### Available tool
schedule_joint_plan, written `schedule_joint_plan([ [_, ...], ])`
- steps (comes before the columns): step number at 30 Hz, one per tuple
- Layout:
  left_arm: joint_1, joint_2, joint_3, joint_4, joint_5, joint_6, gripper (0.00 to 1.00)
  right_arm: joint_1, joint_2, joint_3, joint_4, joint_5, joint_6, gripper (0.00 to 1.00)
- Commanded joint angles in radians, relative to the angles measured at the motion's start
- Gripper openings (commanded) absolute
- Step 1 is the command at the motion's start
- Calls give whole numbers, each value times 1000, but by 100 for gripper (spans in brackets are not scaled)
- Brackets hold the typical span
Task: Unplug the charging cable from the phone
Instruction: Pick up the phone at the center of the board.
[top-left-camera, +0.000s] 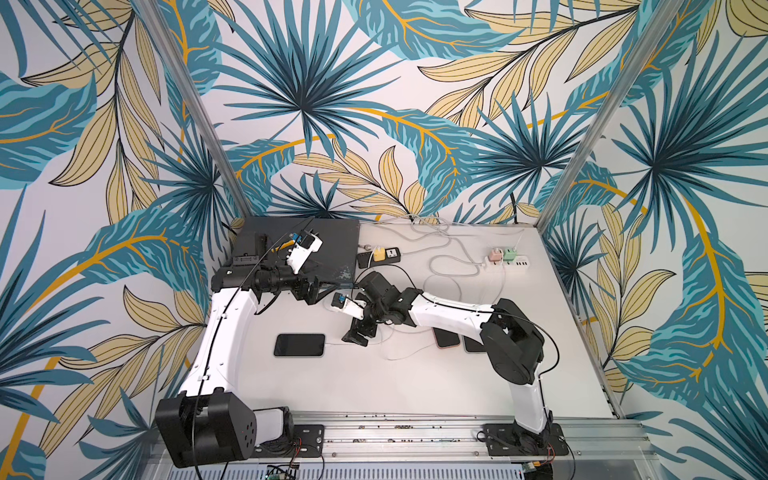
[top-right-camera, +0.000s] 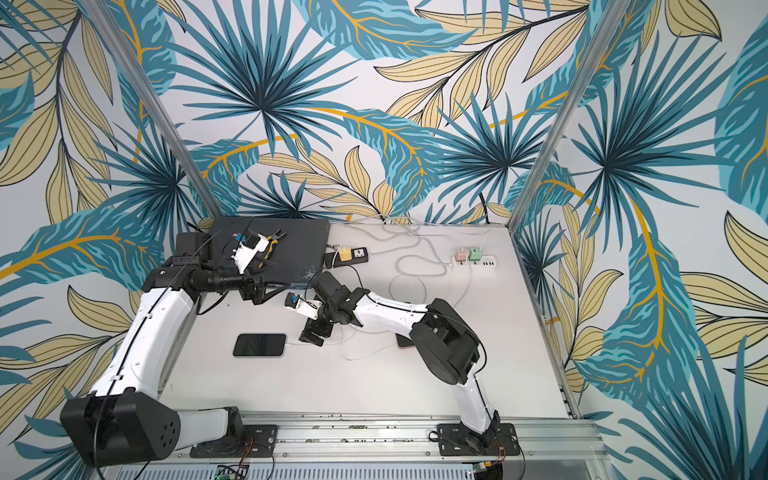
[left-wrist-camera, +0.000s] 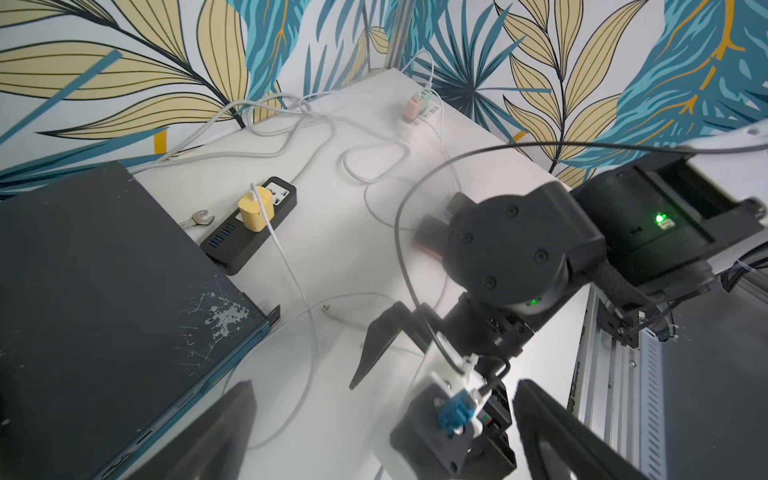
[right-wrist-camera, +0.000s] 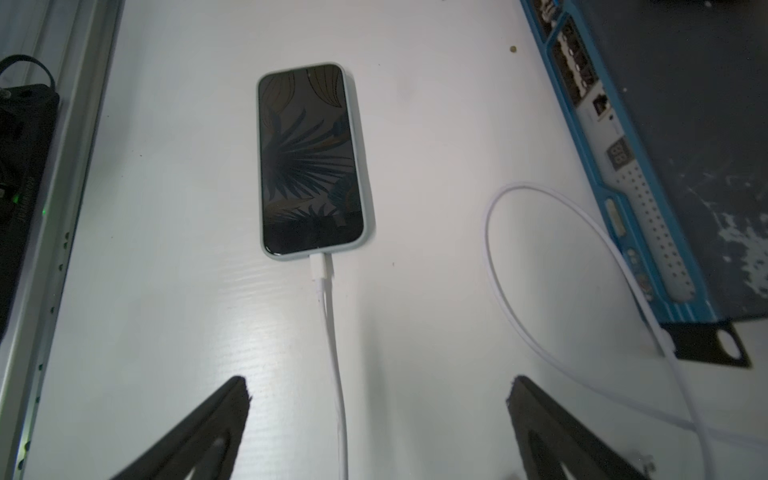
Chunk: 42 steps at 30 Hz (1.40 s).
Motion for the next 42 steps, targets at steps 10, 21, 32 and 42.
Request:
schedule_joint_plan([
  [10, 90, -55, 34, 6, 88, -35, 100, 66, 275, 348, -98, -33, -67, 100],
  [21, 99, -55, 33, 9, 61, -32, 100, 104, 419, 535, -181, -98, -79, 100],
  [32, 101, -54, 29, 11, 56, -33, 100, 134, 511, 649, -239, -106, -68, 100],
  [42, 101, -55, 30, 8, 56, -30, 100, 145, 534, 653, -247, -52, -58, 100],
])
